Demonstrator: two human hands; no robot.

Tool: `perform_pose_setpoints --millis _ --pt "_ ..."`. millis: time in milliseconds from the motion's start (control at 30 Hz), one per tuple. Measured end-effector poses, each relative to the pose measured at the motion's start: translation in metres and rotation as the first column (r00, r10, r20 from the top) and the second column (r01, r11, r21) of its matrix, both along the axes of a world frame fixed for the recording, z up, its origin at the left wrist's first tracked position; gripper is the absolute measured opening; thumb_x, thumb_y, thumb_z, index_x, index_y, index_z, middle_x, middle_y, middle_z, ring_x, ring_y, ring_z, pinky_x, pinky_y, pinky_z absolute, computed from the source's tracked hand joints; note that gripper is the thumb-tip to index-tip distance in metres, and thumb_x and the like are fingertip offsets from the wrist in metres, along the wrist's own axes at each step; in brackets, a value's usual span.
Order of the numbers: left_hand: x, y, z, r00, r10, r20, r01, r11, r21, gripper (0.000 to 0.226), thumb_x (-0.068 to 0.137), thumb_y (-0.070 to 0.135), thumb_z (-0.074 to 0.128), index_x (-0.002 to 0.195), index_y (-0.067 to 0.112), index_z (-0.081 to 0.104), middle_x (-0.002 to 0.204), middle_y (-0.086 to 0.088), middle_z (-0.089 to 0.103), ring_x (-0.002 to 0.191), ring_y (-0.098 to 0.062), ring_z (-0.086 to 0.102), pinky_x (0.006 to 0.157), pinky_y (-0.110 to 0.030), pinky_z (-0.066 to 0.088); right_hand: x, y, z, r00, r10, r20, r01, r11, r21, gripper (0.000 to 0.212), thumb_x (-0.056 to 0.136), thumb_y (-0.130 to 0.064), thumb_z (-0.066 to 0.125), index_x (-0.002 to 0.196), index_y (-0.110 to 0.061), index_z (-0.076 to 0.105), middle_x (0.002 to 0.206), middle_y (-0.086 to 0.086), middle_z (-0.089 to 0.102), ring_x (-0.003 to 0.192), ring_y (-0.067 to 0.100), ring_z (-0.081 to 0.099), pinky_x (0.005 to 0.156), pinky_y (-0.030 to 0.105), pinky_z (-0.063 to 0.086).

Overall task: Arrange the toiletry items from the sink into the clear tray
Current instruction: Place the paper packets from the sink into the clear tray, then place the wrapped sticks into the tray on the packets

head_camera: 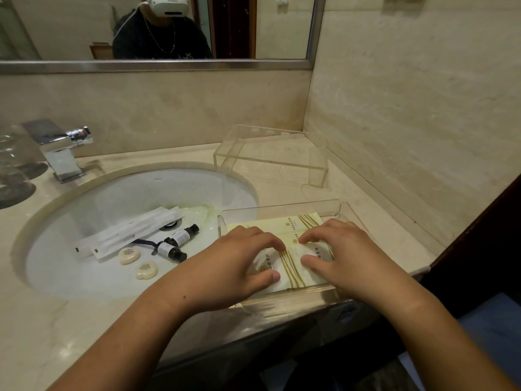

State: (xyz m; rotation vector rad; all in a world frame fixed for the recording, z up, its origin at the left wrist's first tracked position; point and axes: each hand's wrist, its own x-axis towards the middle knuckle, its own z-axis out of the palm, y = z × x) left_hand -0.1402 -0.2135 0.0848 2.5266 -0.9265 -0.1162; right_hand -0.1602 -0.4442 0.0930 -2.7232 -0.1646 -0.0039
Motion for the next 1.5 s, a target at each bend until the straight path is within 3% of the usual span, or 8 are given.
perform_pose_setpoints --millis 233,500,667,833,933,1267,1333,1500 --pt "-0.001 0.003 -0.001 1.0 -0.007 0.023 0.008 1.0 -0.024 0.038 0.096 0.053 0.056 0.133 0.046 0.049 0.132 0.024 0.05 0.123 0.003 0.041 0.107 -0.024 0.037 0.0 0.001 0.002 0.999 -0.015 0.03 0.015 1.0 0.005 0.029 0.093 -0.043 0.059 0.122 -0.041 0.064 0.127 -0.017 0.056 0.128 0.011 0.042 0.11 0.039 0.038" --pt "0.0 0.026 0.015 0.987 0.037 0.157 -0.026 0.997 -0.076 0.036 0.097 0.059 0.049 0.131 0.047 0.049 0.132 0.028 0.048 0.125 0.004 0.04 0.108 -0.025 0.035 0.002 0.027 0.022 0.987 0.039 0.159 -0.048 0.997 0.058 0.029 0.094 -0.043 0.057 0.123 -0.041 0.062 0.127 -0.025 0.054 0.125 0.003 0.042 0.11 0.034 0.035" --pt "0.015 0.073 0.034 0.959 0.179 0.219 -0.164 0.983 -0.084 0.036 0.096 0.057 0.046 0.131 0.048 0.05 0.13 0.027 0.05 0.117 0.001 0.043 0.102 -0.03 0.042 0.012 0.073 0.037 0.973 0.124 0.192 -0.139 0.988 0.064 0.034 0.095 -0.047 0.056 0.128 -0.044 0.056 0.133 -0.025 0.05 0.129 0.001 0.04 0.113 0.032 0.034" --pt "0.034 0.136 0.027 0.923 0.324 0.206 -0.32 0.946 -0.054 0.036 0.095 0.051 0.05 0.131 0.047 0.051 0.132 0.022 0.053 0.125 -0.007 0.045 0.109 -0.041 0.04 0.031 0.124 0.041 0.962 0.21 0.173 -0.223 0.973 0.055 0.036 0.095 -0.048 0.055 0.131 -0.043 0.055 0.137 -0.022 0.049 0.132 0.003 0.038 0.113 0.031 0.031" --pt "0.046 0.167 0.017 0.905 0.378 0.197 -0.377 0.925 -0.04 0.036 0.095 0.044 0.057 0.13 0.042 0.054 0.131 0.018 0.056 0.125 -0.011 0.049 0.108 -0.044 0.041 0.046 0.154 0.038 0.952 0.257 0.164 -0.27 0.961 0.063 0.035 0.095 -0.045 0.056 0.129 -0.04 0.058 0.133 -0.016 0.054 0.131 0.009 0.042 0.112 0.038 0.035" --pt "0.107 0.231 -0.031 0.872 0.488 0.03 -0.479 0.839 0.258 0.048 0.093 0.039 0.065 0.138 0.034 0.05 0.134 0.007 0.059 0.125 -0.019 0.049 0.104 -0.042 0.045 0.099 0.263 0.0 0.956 0.292 -0.014 -0.29 0.953 0.085 0.034 0.092 -0.035 0.058 0.126 -0.031 0.062 0.127 -0.003 0.06 0.114 0.019 0.057 0.101 0.039 0.046" --pt "0.121 0.239 -0.042 0.858 0.514 -0.008 -0.483 0.812 0.328 0.053 0.091 0.04 0.067 0.14 0.032 0.049 0.136 0.006 0.058 0.125 -0.021 0.05 0.1 -0.04 0.047 0.108 0.284 -0.014 0.961 0.268 -0.074 -0.257 0.958 0.128 0.035 0.092 -0.033 0.058 0.126 -0.03 0.063 0.127 -0.004 0.061 0.102 0.017 0.064 0.096 0.036 0.049" --pt "0.148 0.259 -0.066 0.812 0.577 -0.091 -0.502 0.769 0.396 0.067 0.084 0.045 0.073 0.143 0.028 0.047 0.135 0.002 0.061 0.117 -0.022 0.059 0.092 -0.038 0.054 0.131 0.321 -0.056 0.961 0.126 -0.246 -0.069 0.971 0.229 0.038 0.09 -0.024 0.055 0.127 -0.03 0.063 0.128 -0.002 0.062 0.107 0.02 0.063 0.089 0.035 0.053"
